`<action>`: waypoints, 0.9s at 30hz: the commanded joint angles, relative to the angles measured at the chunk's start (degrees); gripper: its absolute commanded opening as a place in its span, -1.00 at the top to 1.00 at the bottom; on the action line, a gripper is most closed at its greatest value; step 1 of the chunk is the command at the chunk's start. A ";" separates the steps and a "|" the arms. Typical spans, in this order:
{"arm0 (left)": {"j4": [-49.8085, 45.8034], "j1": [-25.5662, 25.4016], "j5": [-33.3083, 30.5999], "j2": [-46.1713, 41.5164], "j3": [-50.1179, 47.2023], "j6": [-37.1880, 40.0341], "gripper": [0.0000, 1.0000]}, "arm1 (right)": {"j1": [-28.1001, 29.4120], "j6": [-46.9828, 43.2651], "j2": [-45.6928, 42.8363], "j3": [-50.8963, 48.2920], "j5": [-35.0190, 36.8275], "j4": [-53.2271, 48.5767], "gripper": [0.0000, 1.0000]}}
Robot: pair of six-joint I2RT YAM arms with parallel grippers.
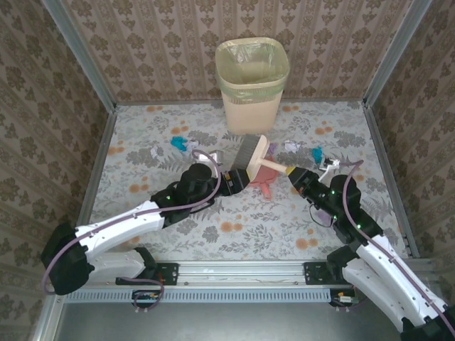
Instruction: Sweep away the paper scraps from the table
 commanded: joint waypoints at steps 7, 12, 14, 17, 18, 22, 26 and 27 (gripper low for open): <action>25.39 -5.48 7.50 16.02 5.10 -15.19 -0.45 | 0.20 4.01 0.20 -2.63 3.61 4.24 1.00; 28.07 -7.31 4.66 23.84 10.06 -21.56 -0.29 | 0.78 10.09 0.89 -4.51 5.34 8.99 1.00; 29.08 -7.32 1.10 25.97 10.26 -24.42 -0.16 | 0.80 12.32 0.85 -5.49 5.86 11.18 1.00; 27.49 -7.33 -5.49 27.28 10.89 -27.09 -0.07 | 0.97 15.06 1.16 -6.58 6.62 13.16 1.00; 26.10 -7.32 -7.39 27.56 11.48 -27.25 -0.05 | 1.06 15.70 1.40 -6.63 6.54 13.30 1.00; 25.15 -7.23 -14.83 28.05 11.98 -28.05 -0.05 | 1.16 17.45 2.14 -7.02 5.83 14.33 1.00; 25.27 -7.14 -19.12 28.83 13.04 -28.18 0.01 | 1.48 19.34 2.45 -7.94 5.57 15.77 1.00; 25.55 -7.09 -19.64 29.27 13.54 -28.04 0.01 | 1.54 19.59 2.50 -7.95 5.49 15.82 1.00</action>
